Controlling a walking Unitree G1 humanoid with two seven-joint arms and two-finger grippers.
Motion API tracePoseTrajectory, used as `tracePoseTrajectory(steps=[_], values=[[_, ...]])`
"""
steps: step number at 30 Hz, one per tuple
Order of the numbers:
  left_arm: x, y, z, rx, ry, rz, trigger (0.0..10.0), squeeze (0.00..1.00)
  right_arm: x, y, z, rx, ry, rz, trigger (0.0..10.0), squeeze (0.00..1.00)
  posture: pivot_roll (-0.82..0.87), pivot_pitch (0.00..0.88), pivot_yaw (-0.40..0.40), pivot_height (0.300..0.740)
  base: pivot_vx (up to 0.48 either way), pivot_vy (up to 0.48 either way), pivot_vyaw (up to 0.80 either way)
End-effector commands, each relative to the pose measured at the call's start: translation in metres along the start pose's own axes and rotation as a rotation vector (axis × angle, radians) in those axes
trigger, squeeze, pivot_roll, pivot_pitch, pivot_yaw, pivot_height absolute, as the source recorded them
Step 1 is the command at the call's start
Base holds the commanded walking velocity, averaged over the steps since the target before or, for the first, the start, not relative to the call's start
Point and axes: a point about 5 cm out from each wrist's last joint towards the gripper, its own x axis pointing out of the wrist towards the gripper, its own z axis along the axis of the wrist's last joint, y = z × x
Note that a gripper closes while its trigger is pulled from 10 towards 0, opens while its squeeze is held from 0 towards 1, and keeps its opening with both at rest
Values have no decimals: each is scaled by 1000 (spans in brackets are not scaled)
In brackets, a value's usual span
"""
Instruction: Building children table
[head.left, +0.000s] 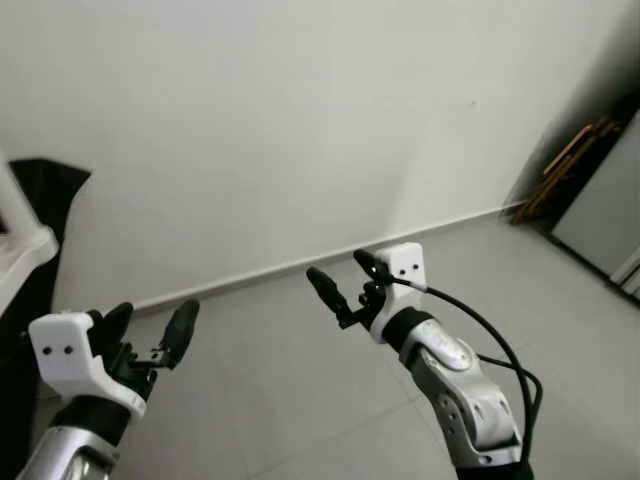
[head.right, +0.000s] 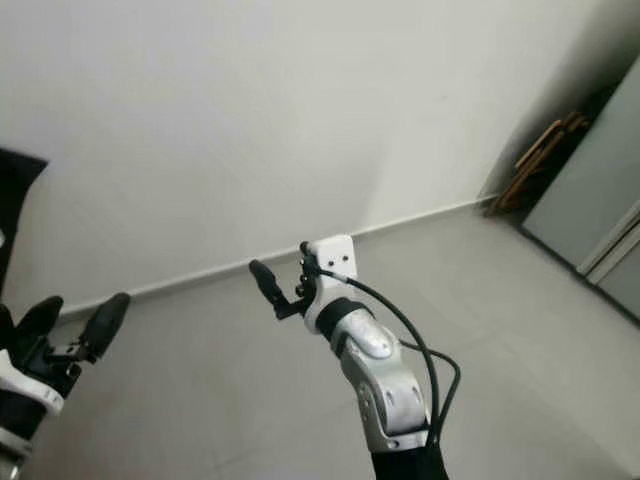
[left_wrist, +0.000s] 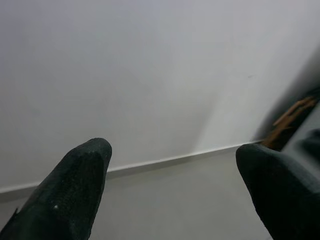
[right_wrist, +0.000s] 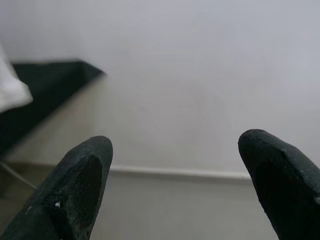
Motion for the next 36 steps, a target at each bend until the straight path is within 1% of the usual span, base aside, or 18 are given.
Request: tracePoseTrajectory(steps=[1,2,4,5,6,8,10,13,14,19,20,21,22,24,25,30,36], values=[[-3,5,1,16,4,27,10000,0,3,16,5,-27,-29,112,10000,0,-147,80,-84,740,349,0,775],[-3,5,1,16,4,27,10000,0,3,16,5,-27,-29,112,10000,0,-147,80,-84,740,349,0,775],[-4,4,1,16,4,27,10000,0,3,21,6,-55,-29,167,10000,0,-146,81,-83,740,349,0,775],[-4,4,1,16,4,27,10000,0,3,21,6,-55,-29,167,10000,0,-146,81,-83,740,349,0,775],[-4,4,1,15,4,26,10000,0,3,23,6,-55,-28,197,10000,0,-146,80,-84,740,349,0,775],[-3,4,1,15,4,24,10000,0,2,26,7,-83,-26,265,10000,0,-148,81,-83,740,349,0,775],[-3,4,1,15,4,24,10000,0,1,27,8,-91,-25,280,10000,0,-148,81,-83,740,341,0,775],[-3,3,1,21,7,13,10000,0,0,27,11,-152,-23,372,10000,0,-144,81,-86,740,291,0,775],[-3,3,1,21,7,13,10000,0,0,27,11,-152,-23,372,10000,0,-144,81,-86,740,240,0,775],[-4,-1,1,33,1,-9,10000,0,-1,18,20,-280,-9,490,10000,0,-141,79,-94,740,0,0,775],[-4,-1,1,33,1,-9,10000,0,-1,18,20,-280,-9,490,10000,0,-141,79,-94,740,0,0,775],[-4,-2,1,36,-1,-12,10000,0,-2,14,21,-344,10,518,10000,0,-141,79,-96,740,0,0,775],[-4,-3,1,37,-2,-13,10000,0,-2,12,22,-367,13,520,10000,0,-140,79,-97,740,0,0,775],[-4,-3,1,39,-2,-14,10000,0,-2,10,22,-383,17,523,10000,0,-140,79,-98,740,0,0,775],[-4,-3,1,39,-2,-17,10000,0,-2,7,22,-442,41,545,10000,0,-140,78,-98,740,0,0,775],[-4,-4,1,41,0,-26,10000,0,-5,4,20,-479,79,599,10000,0,-140,79,-96,740,0,0,775],[-4,-6,0,40,3,-33,10000,0,-8,2,21,-488,99,662,10000,0,-152,81,-102,740,0,0,775]])
